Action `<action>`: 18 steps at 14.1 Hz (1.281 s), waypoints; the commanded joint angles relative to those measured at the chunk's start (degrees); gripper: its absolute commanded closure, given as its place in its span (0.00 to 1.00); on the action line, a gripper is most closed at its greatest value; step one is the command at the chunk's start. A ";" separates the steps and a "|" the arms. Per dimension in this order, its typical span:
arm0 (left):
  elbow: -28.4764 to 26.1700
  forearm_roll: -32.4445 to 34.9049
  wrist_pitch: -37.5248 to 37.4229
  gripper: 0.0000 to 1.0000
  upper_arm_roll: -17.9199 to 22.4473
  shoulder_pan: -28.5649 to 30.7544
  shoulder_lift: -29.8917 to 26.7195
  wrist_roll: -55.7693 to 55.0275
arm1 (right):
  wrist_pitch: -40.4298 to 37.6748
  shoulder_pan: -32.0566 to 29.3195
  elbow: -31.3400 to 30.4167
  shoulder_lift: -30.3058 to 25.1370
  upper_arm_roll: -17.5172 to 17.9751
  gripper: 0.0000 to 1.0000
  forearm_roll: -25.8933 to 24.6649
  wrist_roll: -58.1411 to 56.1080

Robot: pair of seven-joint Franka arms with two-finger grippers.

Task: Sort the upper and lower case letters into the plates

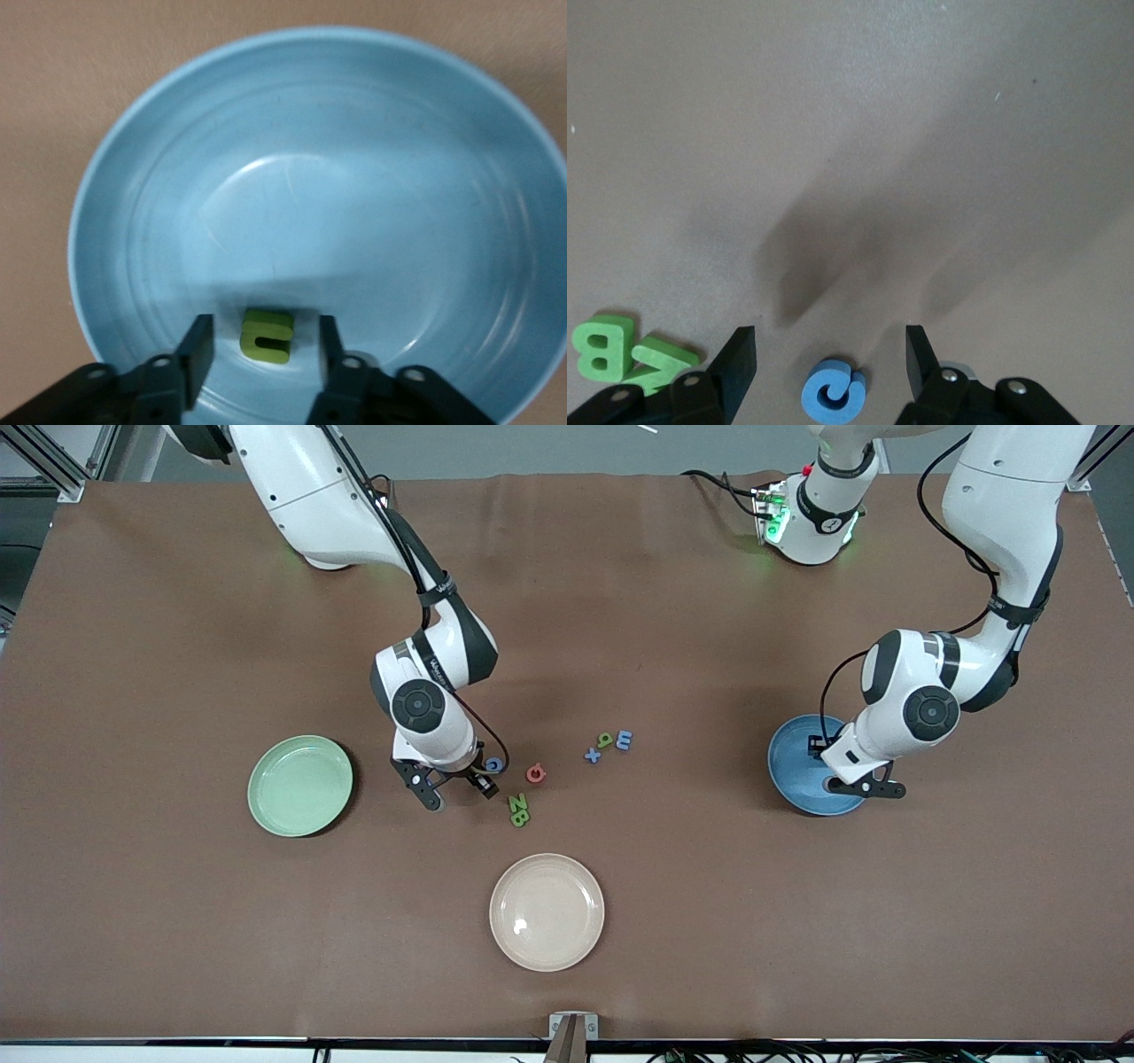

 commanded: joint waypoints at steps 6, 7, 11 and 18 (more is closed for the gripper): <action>9.47 0.29 -7.04 0.00 -10.24 -2.75 -1.92 -14.50 | 0.16 2.41 1.04 1.24 -0.68 0.41 -1.39 4.07; 10.35 0.21 -7.04 0.00 -10.42 -5.11 -1.48 -17.83 | 0.16 2.94 0.95 1.33 -0.68 0.42 -1.39 4.34; 13.86 0.38 -7.04 0.00 -10.34 -12.50 1.85 -32.23 | 0.16 3.82 0.95 1.33 -0.68 0.48 -1.39 5.14; 19.59 0.29 -6.95 0.00 -10.43 -20.51 6.87 -85.48 | 0.16 3.73 0.69 1.33 -0.68 0.58 -3.14 5.14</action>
